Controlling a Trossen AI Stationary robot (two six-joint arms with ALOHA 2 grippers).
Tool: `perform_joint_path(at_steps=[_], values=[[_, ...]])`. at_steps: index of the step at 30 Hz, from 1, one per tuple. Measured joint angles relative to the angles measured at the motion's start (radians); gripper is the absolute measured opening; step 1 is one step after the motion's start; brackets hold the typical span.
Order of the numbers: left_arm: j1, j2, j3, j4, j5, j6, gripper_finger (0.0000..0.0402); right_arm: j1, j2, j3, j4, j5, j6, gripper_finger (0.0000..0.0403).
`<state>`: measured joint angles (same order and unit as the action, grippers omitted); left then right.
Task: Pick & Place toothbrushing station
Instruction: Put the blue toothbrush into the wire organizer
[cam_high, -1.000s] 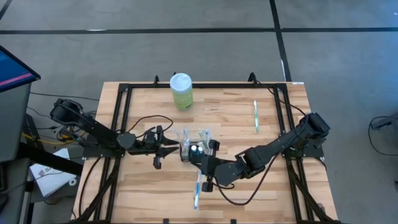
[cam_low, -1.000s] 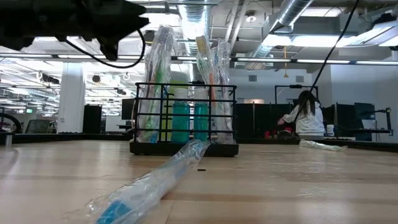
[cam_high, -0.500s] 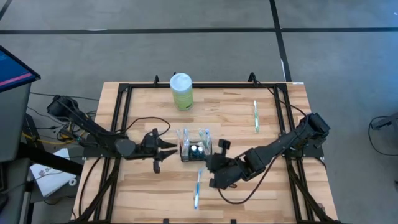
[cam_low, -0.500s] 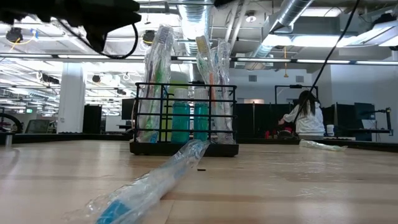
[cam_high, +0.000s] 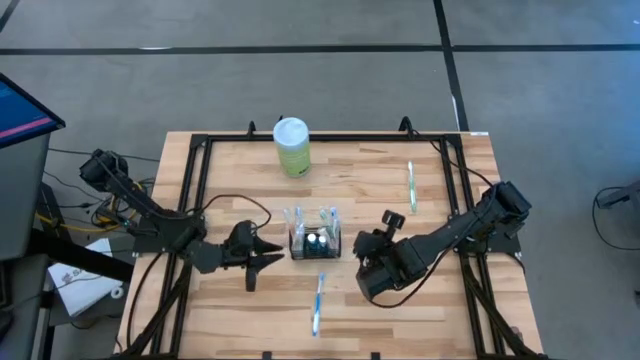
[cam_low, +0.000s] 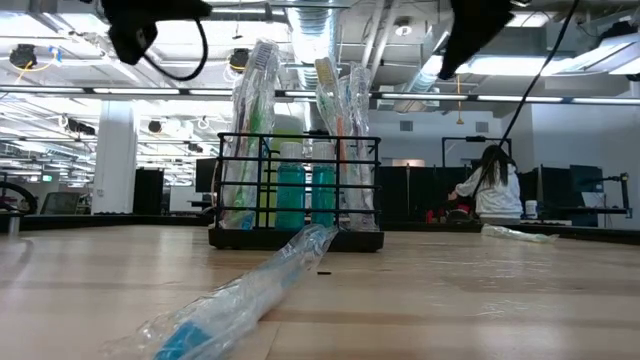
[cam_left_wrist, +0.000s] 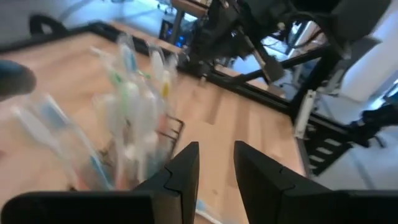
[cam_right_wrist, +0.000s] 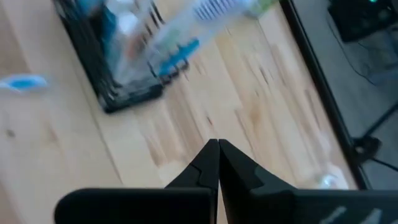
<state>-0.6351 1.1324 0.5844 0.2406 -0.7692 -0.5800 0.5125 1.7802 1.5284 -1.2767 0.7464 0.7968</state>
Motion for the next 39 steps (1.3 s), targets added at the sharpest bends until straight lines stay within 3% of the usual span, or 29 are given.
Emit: perform_joint_path(at_steps=[8,13,19,29,39], values=[[-0.072,0.086,0.020,0.001,0.011,-0.190,0.0087,0.003,0.000,0.000,-0.205,0.000,0.101,0.0000],[-0.065,0.188,0.091,0.001,0.100,-0.255,0.0073,0.005,0.000,0.000,-0.296,-0.002,0.173,0.0000],[-0.072,0.304,0.163,0.001,0.219,-0.358,0.0070,0.020,0.000,0.000,-0.294,-0.024,0.176,0.0000],[-0.079,0.451,0.180,-0.002,0.298,-0.579,0.0070,0.045,0.000,0.000,-0.294,-0.039,0.180,0.0000],[-0.001,0.589,0.262,-0.003,0.491,-0.614,0.0070,0.045,0.000,0.000,-0.286,-0.040,0.199,0.0000]])
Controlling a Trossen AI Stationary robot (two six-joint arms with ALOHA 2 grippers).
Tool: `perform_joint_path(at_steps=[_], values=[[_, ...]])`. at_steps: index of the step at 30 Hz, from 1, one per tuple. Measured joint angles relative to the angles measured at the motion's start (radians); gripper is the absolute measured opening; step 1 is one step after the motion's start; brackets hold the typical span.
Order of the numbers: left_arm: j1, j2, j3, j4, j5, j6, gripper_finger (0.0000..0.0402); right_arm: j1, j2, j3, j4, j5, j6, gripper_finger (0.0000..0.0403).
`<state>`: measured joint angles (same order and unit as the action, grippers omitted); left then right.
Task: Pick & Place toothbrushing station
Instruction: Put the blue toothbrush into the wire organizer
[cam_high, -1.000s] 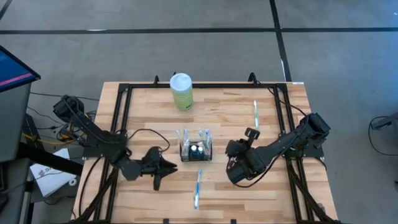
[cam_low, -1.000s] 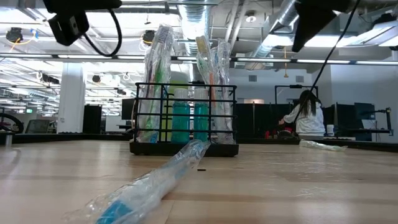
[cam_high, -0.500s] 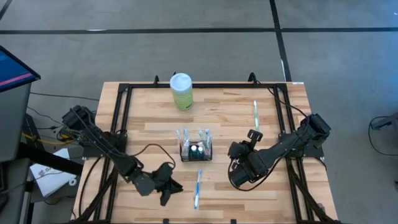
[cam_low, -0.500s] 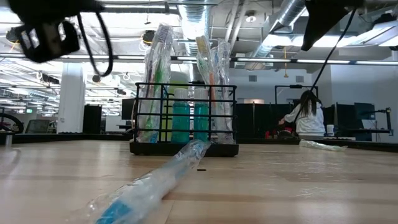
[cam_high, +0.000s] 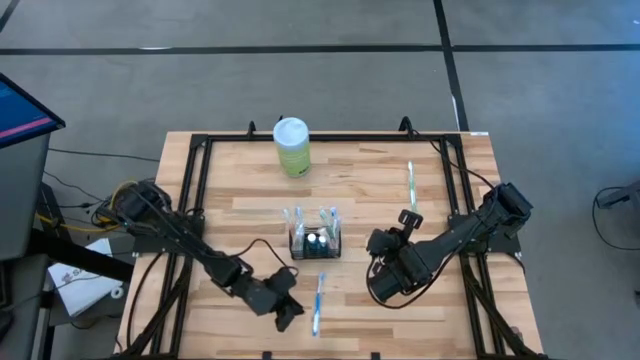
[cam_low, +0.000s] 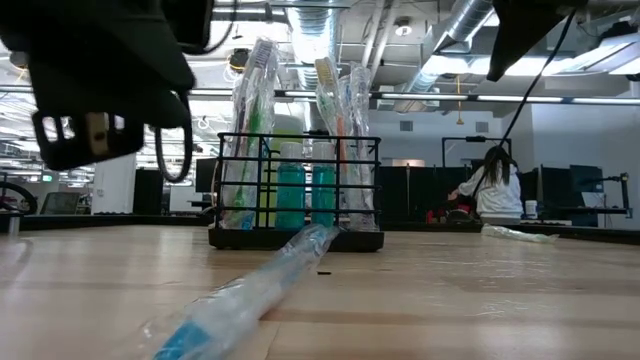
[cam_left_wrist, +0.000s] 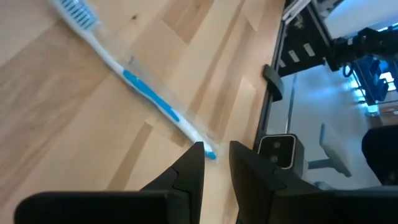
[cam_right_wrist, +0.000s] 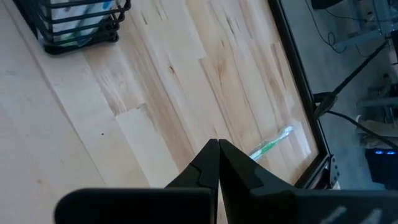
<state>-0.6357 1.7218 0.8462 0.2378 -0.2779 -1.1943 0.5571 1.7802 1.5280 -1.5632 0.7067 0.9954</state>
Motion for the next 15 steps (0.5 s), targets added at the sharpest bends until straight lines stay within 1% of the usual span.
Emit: perform_joint_path(at_steps=[2,5,9,11,15], values=[[0.014,0.017,0.012,0.003,0.038,0.000,0.0070,0.000,0.000,0.000,0.000,-0.001,0.000,0.0000],[0.030,0.036,0.023,-0.002,0.054,-0.012,0.0081,0.000,0.000,0.000,0.000,-0.002,0.000,0.0000],[0.045,0.065,0.056,0.003,0.097,-0.018,0.0118,0.000,0.000,0.000,0.000,-0.003,0.000,0.0000],[0.050,0.076,0.067,0.001,0.103,-0.018,0.0138,0.000,0.000,0.000,0.000,-0.003,0.000,0.0000],[0.054,0.095,0.085,-0.012,0.103,-0.025,0.0159,0.000,0.000,0.000,-0.001,-0.003,0.000,0.0000]])
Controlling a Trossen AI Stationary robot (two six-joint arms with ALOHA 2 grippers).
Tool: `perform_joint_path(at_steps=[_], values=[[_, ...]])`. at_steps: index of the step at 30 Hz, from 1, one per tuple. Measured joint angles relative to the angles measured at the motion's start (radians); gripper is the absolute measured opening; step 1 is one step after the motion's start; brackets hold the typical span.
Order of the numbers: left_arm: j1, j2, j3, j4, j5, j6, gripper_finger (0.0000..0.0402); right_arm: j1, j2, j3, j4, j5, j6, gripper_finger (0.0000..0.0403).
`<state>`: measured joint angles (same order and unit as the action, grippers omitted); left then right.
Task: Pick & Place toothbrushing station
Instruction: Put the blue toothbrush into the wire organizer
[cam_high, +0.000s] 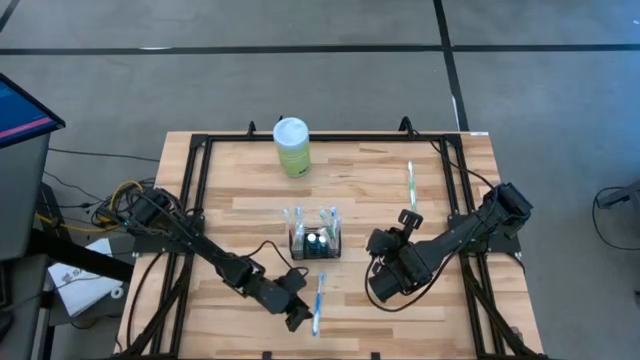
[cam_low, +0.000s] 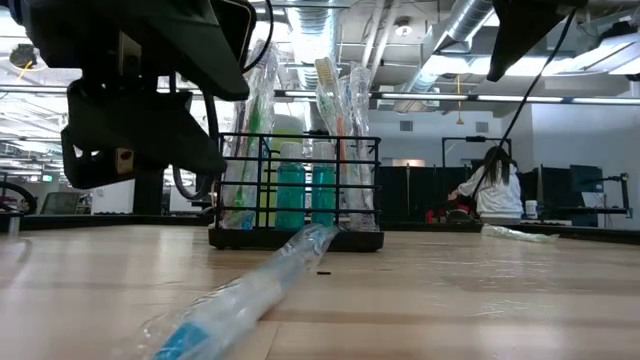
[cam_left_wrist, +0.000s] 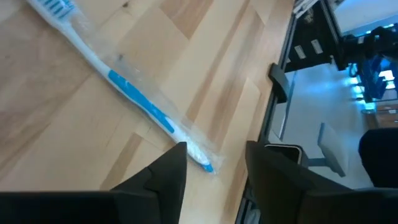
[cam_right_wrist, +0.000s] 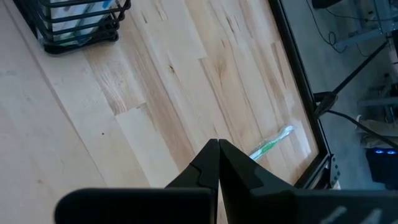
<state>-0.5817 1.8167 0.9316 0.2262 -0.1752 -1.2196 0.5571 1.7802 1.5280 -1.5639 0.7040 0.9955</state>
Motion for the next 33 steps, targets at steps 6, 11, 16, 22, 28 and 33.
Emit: perform_joint_path(at_steps=[6,11,16,22,28,33], values=[[0.000,0.000,0.007,-0.026,-0.021,-0.038,0.0155,0.008,0.000,0.000,-0.001,0.000,0.000,0.0000],[-0.011,0.001,0.019,-0.029,-0.042,-0.053,0.0148,0.014,0.000,0.000,-0.002,0.000,0.000,0.0000],[-0.016,0.067,0.083,-0.036,-0.061,-0.058,0.0145,0.015,0.000,0.000,-0.003,0.000,0.000,0.0000],[0.003,0.149,0.148,-0.055,0.011,-0.053,0.0145,0.025,0.000,0.000,0.001,0.000,0.000,0.0000],[0.010,0.145,0.156,-0.116,-0.008,-0.065,0.0145,0.037,0.000,0.000,0.003,0.000,0.002,0.0000],[0.014,0.145,0.156,-0.151,-0.012,-0.078,0.0145,0.045,0.000,0.000,0.003,0.000,0.023,0.0000]])
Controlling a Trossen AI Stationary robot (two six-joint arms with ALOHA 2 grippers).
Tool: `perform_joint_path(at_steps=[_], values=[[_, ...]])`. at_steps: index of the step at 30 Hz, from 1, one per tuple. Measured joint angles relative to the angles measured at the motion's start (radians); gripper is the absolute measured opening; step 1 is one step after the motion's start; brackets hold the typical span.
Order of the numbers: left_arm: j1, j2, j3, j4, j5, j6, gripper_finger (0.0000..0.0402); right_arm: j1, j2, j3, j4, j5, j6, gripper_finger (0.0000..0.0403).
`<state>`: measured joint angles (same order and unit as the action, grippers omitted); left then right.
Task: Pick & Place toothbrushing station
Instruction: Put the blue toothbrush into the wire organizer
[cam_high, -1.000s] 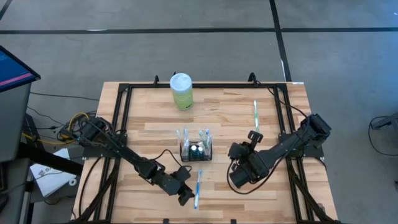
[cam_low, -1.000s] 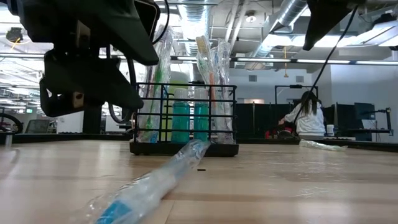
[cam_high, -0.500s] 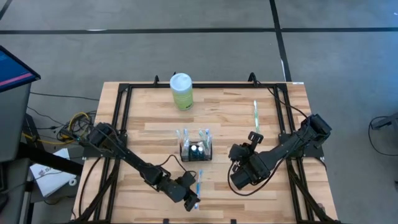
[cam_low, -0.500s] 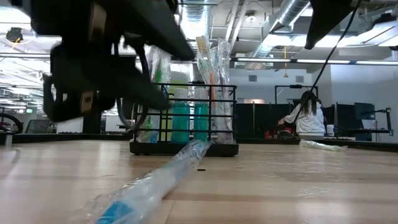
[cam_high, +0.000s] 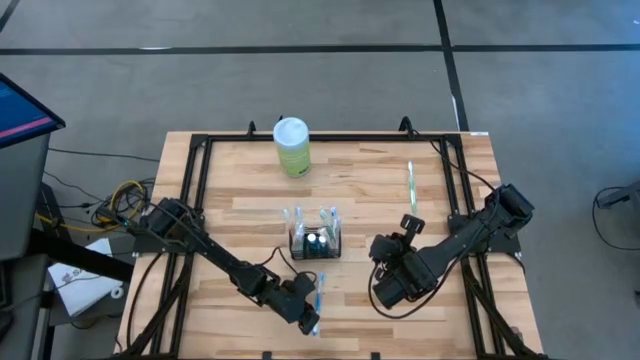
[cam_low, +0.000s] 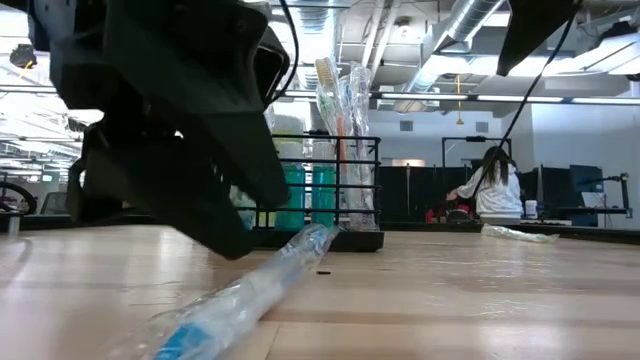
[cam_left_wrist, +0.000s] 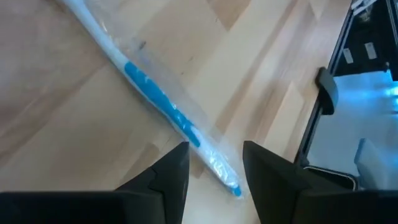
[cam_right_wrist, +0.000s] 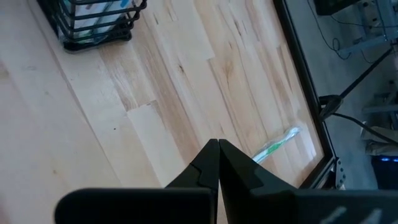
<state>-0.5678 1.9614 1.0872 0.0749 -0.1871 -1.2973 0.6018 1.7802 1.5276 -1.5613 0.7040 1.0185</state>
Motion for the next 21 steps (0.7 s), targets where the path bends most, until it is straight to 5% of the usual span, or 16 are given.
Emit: perform_joint_path(at_steps=[21], values=[[0.030,0.046,0.014,-0.023,-0.052,-0.019,0.0145,0.000,0.000,0.000,0.003,0.000,0.003,0.0000]])
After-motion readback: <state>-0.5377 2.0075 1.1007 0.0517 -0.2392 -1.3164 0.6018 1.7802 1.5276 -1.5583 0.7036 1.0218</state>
